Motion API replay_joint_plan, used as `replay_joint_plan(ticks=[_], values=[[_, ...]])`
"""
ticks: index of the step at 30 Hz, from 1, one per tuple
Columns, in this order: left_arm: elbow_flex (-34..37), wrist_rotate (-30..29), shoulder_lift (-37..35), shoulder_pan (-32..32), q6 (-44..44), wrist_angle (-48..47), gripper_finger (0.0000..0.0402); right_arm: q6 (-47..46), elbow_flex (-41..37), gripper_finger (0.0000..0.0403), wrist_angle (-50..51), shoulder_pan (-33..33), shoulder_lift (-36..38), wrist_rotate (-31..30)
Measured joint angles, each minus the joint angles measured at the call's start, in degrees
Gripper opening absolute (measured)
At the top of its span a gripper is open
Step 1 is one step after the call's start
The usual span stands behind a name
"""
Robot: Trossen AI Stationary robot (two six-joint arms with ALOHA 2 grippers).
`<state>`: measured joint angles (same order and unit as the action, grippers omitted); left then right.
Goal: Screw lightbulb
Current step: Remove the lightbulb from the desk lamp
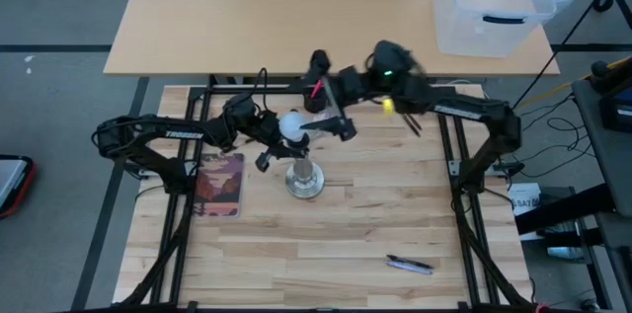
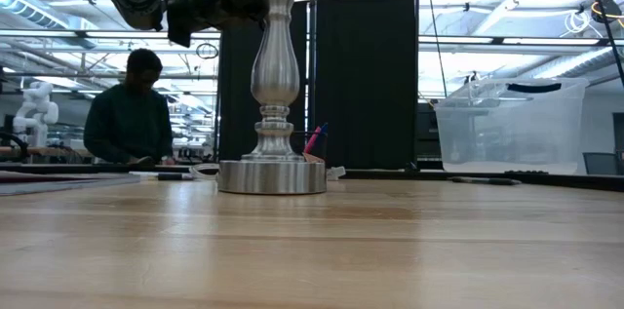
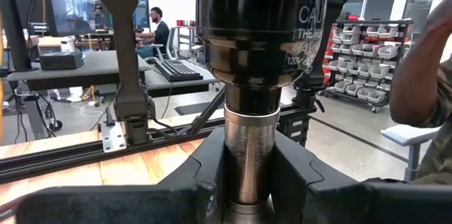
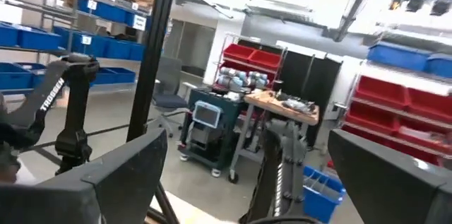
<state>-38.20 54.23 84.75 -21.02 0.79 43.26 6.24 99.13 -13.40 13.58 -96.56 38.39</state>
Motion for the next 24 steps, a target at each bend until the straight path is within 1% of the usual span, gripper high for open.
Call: replay_joint_plan(ticks=[1,2,4,6,9,16,20,24], values=[[-0.02,-0.43,0.0,0.01,0.09,-0.05,0.0073,0.32,0.0,0.0386,1.55,0.01,1.37,-0.43],[-0.01,-1.0,0.0,0.02,0.28,-0.12,0.0073,1.02,0.04,0.0386,3.33,-0.05,2.84,-2.22],[0.01,-2.24,0.0,0.05,0.45,-0.19,0.0073,3.62,0.11,0.0386,9.1,-0.69,5.39,-7.8],[0.01,-4.01,0.0,0.11,0.8,-0.04,0.0073,6.18,0.1,0.0386,14.82,-1.62,6.94,-14.67],[0.01,-7.38,0.0,0.15,1.28,0.23,0.0073,6.9,-0.08,0.0387,19.85,-3.39,7.7,-22.82],[0.01,-17.52,0.0,1.08,2.27,0.68,0.0073,6.17,-0.09,0.0387,24.44,-7.31,7.95,-35.74],[0.01,-23.48,0.0,1.92,2.46,0.85,0.0073,3.06,-0.09,0.0387,24.08,-9.94,8.05,-44.63],[0.01,-29.62,-0.02,3.07,2.26,0.95,0.0073,2.21,-0.09,0.0387,24.24,-13.42,8.0,-53.12]])
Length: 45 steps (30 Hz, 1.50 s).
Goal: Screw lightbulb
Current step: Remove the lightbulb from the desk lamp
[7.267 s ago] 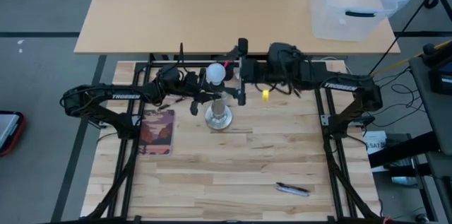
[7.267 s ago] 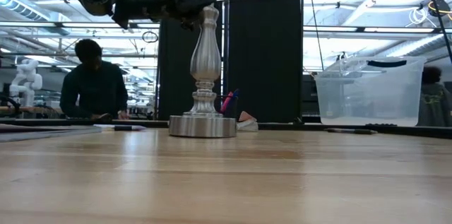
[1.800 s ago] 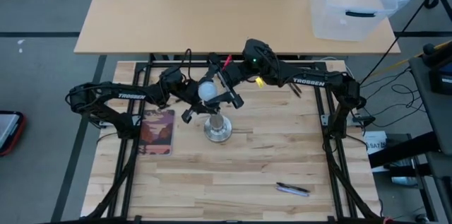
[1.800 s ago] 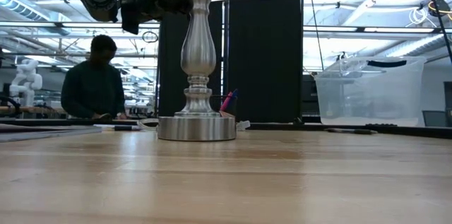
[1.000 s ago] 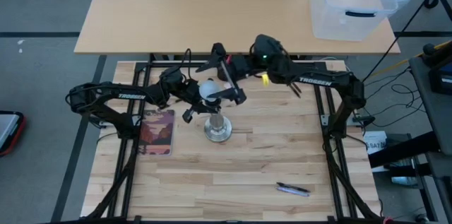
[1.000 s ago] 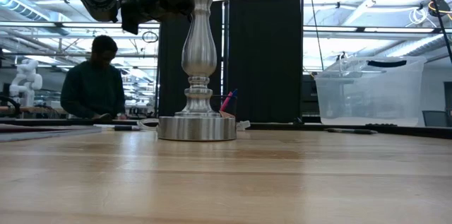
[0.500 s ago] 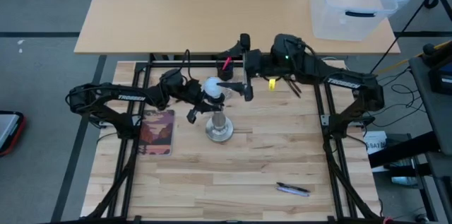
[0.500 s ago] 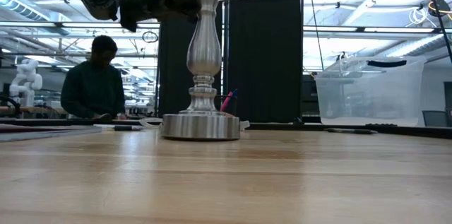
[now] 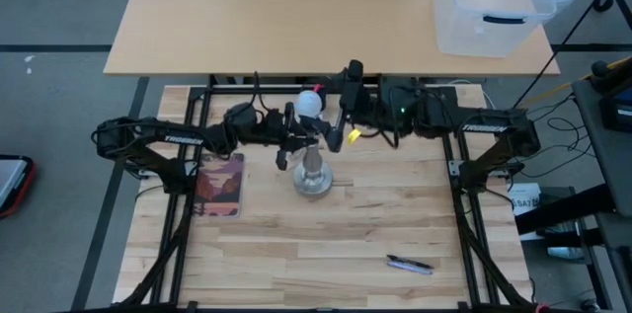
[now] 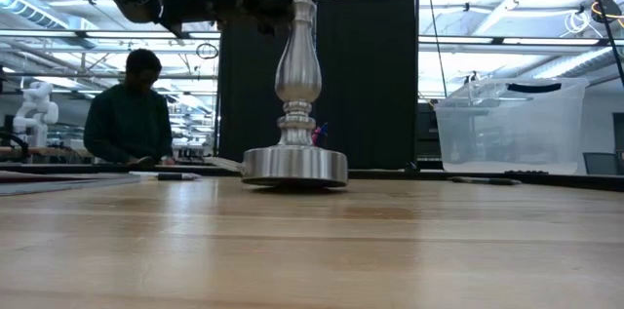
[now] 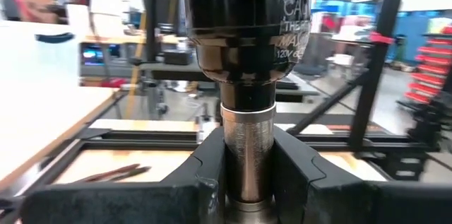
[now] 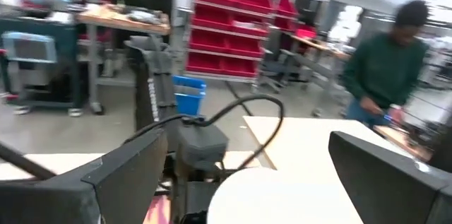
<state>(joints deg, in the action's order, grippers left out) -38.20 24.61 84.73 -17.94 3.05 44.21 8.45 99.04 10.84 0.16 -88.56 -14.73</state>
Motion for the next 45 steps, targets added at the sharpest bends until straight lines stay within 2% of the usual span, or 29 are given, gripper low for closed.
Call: replay_joint_plan(ticks=[5,11,15,21,26,30,36,41,45], values=[[0.0,-5.54,0.0,1.2,-2.32,0.05,0.0073,-1.81,0.0,0.0387,0.04,-5.15,-0.39,-13.96],[0.0,-8.12,0.0,1.76,-4.94,-0.1,0.0073,-2.96,0.0,0.0387,-0.21,-9.79,-3.7,-31.34],[0.0,-8.23,0.0,1.91,-4.97,-0.11,0.0073,-3.02,0.0,0.0387,-3.53,-11.47,-6.62,-38.61],[0.0,-8.79,0.0,1.94,-4.8,-0.21,0.0073,2.56,0.0,0.0387,-13.67,-12.38,-11.98,-50.18],[0.0,-9.94,0.0,2.33,-4.49,-0.2,0.0073,6.52,-0.02,0.0387,-23.94,-12.63,-16.97,-54.75],[0.0,-11.71,0.0,3.01,-4.83,-0.19,0.0073,17.92,0.0,0.0387,-38.26,-12.66,-21.55,-62.12],[0.0,-11.9,0.0,3.07,-4.76,-0.2,0.0073,33.06,-0.07,0.0386,-58.23,-12.59,-25.57,-62.57],[0.0,-12.27,0.0,3.49,-4.8,-0.22,0.0073,36.08,-0.09,0.0367,-61.33,-12.46,-25.88,-62.01],[0.07,-12.36,0.0,3.62,-4.85,-0.22,0.0073,37.85,-0.09,0.0323,-62.87,-12.48,-25.88,-62.37]])
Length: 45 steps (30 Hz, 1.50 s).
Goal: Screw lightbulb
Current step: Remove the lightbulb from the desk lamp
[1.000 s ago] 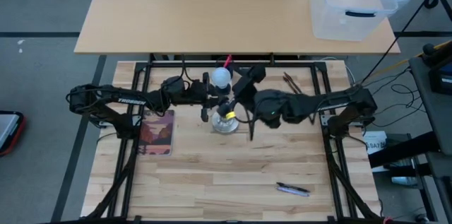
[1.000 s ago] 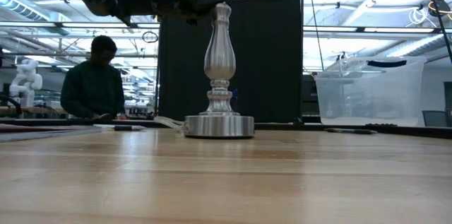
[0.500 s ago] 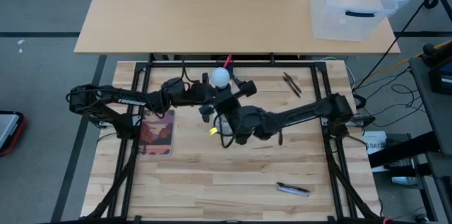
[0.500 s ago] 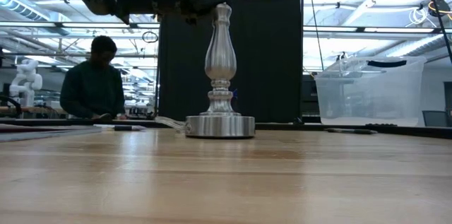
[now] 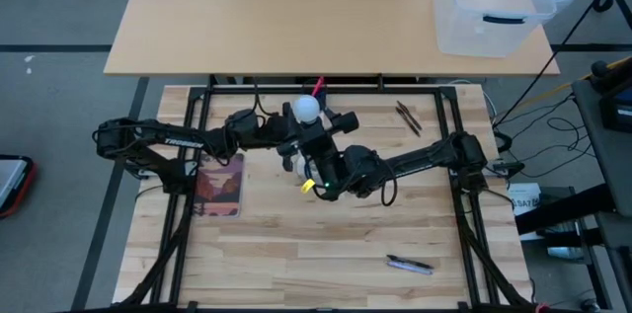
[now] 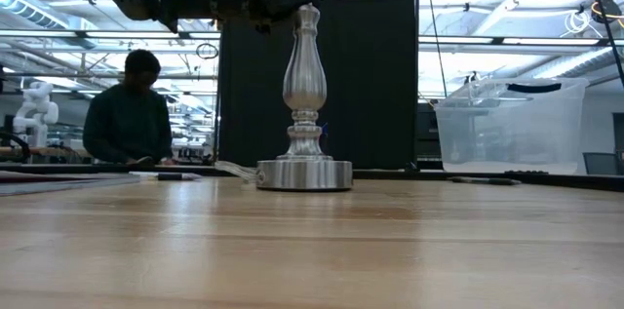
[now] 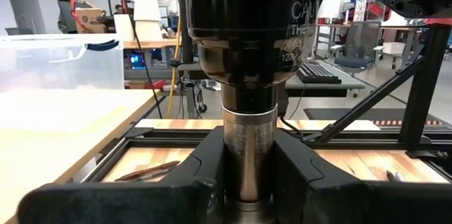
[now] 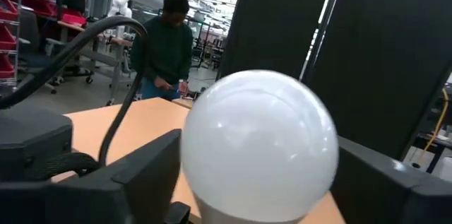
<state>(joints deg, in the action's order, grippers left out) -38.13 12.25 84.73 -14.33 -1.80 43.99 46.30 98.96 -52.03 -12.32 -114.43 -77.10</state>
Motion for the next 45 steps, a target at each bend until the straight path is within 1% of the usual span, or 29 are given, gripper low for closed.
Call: replay_joint_plan(ticks=[4,5,14,17,23,30,39,43,45], values=[[0.0,-0.02,0.0,0.0,0.0,-0.01,0.0073,0.76,0.0,0.0261,-0.22,0.02,0.02,-0.2],[0.0,0.0,0.0,0.0,0.0,0.0,0.0073,0.91,0.0,0.0256,-0.2,0.02,0.03,-0.16],[0.0,0.08,0.0,0.02,0.02,0.02,0.0073,2.07,0.0,0.0256,0.04,-0.02,0.35,0.1],[0.0,0.31,0.0,0.03,-0.03,0.04,0.0073,4.77,0.0,0.0256,0.71,-0.15,0.56,0.88],[0.0,2.81,0.02,0.0,-0.58,0.12,0.0073,7.34,0.13,0.0256,0.78,-0.35,0.95,3.52],[0.0,3.97,0.04,-0.04,-0.63,0.15,0.0073,7.43,0.13,0.0256,2.14,-0.2,0.94,3.76],[0.0,4.38,0.07,-0.07,-0.62,0.17,0.0073,7.11,0.09,0.0256,2.91,0.97,3.29,7.19],[0.0,4.5,0.07,-0.07,-0.57,0.19,0.0073,9.33,0.08,0.0256,3.13,1.67,4.67,8.5],[0.0,4.5,0.07,-0.07,-0.53,0.2,0.0073,11.27,0.07,0.0256,3.1,2.28,5.48,8.19]])
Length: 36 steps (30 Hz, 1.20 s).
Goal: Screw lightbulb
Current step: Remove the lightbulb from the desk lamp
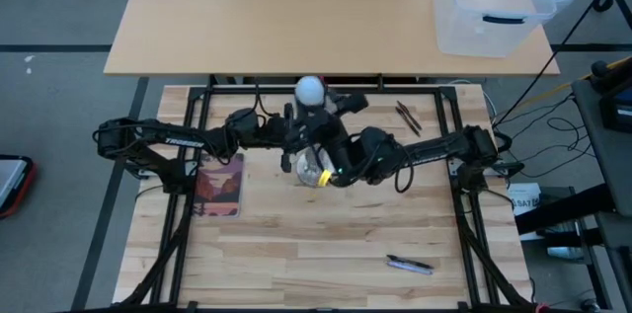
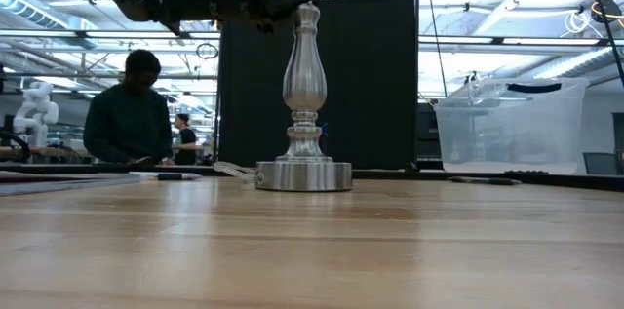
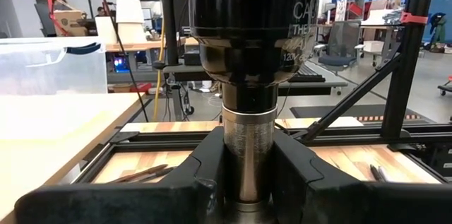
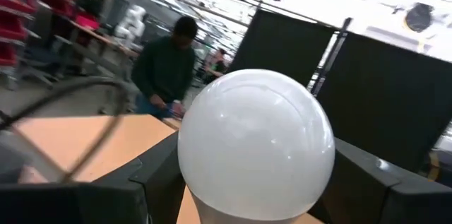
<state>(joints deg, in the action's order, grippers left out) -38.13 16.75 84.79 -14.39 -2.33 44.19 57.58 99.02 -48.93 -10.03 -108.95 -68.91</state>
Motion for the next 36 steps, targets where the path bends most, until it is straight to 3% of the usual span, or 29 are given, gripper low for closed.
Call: replay_joint_plan(ticks=[5,9,12,16,20,23,26,31,36], values=[[0.0,-0.35,0.04,0.02,0.09,0.3,0.0073,3.47,0.0,0.0256,2.37,2.3,2.66,-3.08],[0.04,-0.39,0.09,0.02,0.32,0.79,0.0073,1.49,0.0,0.0256,9.81,4.35,4.85,-4.6],[0.05,-0.52,0.11,0.02,0.49,0.98,0.0077,-5.28,0.0,0.0256,20.33,6.31,6.61,-5.68],[0.19,-0.81,0.19,0.02,1.63,1.38,0.012,-21.47,0.0,0.0256,40.18,9.69,9.44,-5.09],[0.26,-0.98,0.22,0.02,2.06,1.4,0.0156,-43.8,0.0,0.0256,61.83,13.8,12.1,3.86],[0.31,-1.03,0.26,0.0,2.13,1.87,0.0176,-55.07,0.0,0.0256,72.23,17.18,12.75,9.81],[0.37,-1.05,-0.05,0.0,2.26,2.08,0.02,-60.23,-0.02,0.0256,78.92,19.9,12.62,12.66],[0.6,-0.77,-2.58,0.02,2.24,0.7,0.0246,-67.37,-0.02,0.0256,87.08,23.77,12.56,23.46],[1.03,2.96,-5.64,0.05,2.98,-6.16,0.0274,-72.2,-0.09,0.0256,95.59,27.11,12.53,30.64]])
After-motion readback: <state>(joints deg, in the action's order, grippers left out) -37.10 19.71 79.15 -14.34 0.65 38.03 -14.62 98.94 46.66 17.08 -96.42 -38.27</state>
